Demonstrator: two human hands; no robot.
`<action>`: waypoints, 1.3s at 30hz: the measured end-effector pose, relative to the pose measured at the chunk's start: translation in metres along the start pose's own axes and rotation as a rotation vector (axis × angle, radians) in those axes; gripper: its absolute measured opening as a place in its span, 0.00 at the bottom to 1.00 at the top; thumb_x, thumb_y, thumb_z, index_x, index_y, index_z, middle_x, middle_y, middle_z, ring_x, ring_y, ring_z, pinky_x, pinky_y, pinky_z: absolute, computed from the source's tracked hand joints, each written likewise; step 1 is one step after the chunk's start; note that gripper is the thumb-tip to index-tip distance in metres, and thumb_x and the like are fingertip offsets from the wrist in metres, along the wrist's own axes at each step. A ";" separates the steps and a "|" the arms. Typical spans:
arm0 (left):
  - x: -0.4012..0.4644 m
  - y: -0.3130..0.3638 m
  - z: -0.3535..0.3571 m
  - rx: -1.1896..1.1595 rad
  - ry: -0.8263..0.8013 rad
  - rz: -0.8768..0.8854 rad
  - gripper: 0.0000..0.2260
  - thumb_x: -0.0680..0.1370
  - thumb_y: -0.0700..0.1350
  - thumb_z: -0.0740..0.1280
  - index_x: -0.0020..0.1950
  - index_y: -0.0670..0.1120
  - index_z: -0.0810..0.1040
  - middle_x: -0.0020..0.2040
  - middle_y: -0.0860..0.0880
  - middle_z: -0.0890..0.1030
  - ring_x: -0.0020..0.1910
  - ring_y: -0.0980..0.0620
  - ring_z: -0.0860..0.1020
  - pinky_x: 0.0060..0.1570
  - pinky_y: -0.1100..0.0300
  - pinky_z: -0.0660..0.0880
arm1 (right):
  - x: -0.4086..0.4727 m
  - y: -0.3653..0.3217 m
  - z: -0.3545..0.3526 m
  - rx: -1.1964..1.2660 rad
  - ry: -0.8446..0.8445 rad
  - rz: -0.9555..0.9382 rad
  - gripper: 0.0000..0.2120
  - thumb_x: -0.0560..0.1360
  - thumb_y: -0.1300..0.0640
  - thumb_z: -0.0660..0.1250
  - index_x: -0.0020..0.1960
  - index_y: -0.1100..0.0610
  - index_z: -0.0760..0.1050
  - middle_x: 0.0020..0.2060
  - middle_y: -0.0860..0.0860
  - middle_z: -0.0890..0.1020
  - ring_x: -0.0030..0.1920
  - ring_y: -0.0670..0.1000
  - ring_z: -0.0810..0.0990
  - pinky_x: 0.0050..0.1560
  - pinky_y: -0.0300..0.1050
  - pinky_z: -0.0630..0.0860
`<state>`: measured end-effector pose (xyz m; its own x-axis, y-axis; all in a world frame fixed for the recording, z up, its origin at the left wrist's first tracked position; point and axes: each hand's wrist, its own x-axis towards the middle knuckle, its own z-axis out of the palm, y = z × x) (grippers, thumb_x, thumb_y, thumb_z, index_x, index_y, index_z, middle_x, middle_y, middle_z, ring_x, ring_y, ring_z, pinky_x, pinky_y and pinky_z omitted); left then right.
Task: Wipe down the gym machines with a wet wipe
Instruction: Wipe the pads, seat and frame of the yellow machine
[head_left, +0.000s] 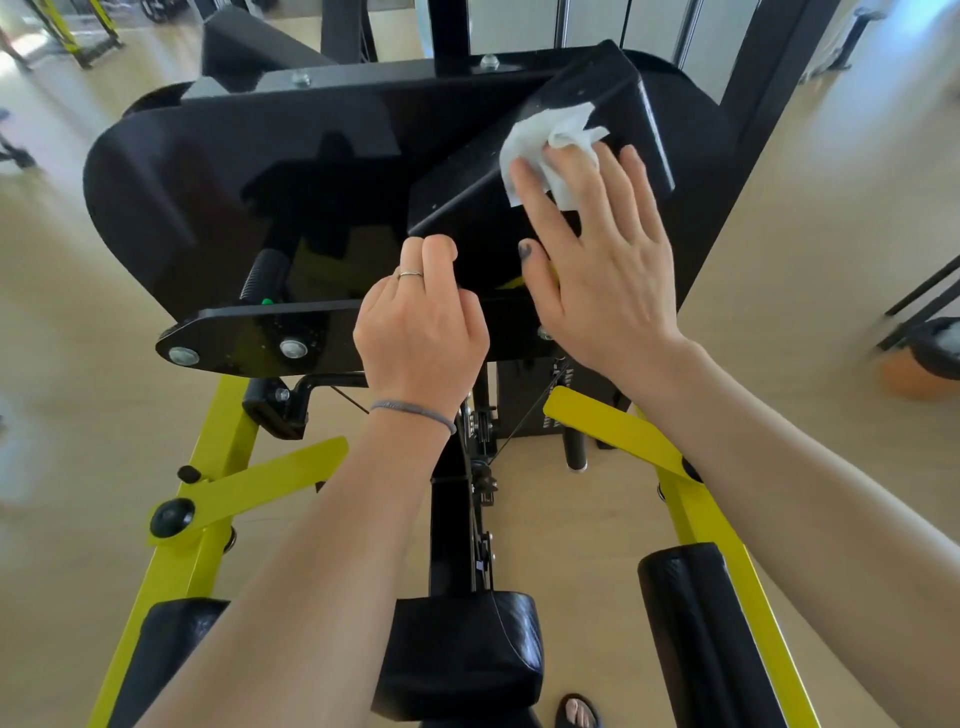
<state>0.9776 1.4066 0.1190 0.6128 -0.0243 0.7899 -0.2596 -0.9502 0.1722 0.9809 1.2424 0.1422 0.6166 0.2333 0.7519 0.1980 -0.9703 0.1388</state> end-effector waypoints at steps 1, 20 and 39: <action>0.000 0.000 0.000 -0.003 0.000 0.001 0.08 0.73 0.37 0.61 0.49 0.44 0.78 0.39 0.51 0.77 0.28 0.55 0.61 0.31 0.63 0.56 | -0.001 0.001 -0.001 -0.016 -0.003 0.025 0.25 0.84 0.52 0.56 0.80 0.57 0.64 0.75 0.59 0.69 0.76 0.62 0.65 0.80 0.60 0.55; -0.001 -0.003 0.002 0.036 0.032 0.040 0.09 0.74 0.38 0.64 0.54 0.41 0.73 0.38 0.47 0.74 0.27 0.51 0.67 0.32 0.62 0.60 | 0.074 -0.024 -0.014 0.063 -0.435 -0.489 0.32 0.83 0.50 0.38 0.69 0.58 0.77 0.67 0.50 0.80 0.72 0.50 0.72 0.80 0.47 0.43; 0.006 -0.002 -0.007 0.045 -0.164 -0.092 0.07 0.74 0.43 0.68 0.38 0.41 0.78 0.31 0.46 0.75 0.31 0.48 0.74 0.31 0.61 0.65 | 0.105 -0.067 0.010 0.114 -0.610 -0.353 0.34 0.85 0.43 0.39 0.49 0.56 0.81 0.44 0.55 0.82 0.53 0.59 0.79 0.61 0.54 0.73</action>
<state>0.9768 1.4108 0.1268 0.7470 0.0160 0.6646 -0.1659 -0.9636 0.2097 1.0402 1.3331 0.2057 0.8106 0.5588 0.1755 0.5225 -0.8253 0.2145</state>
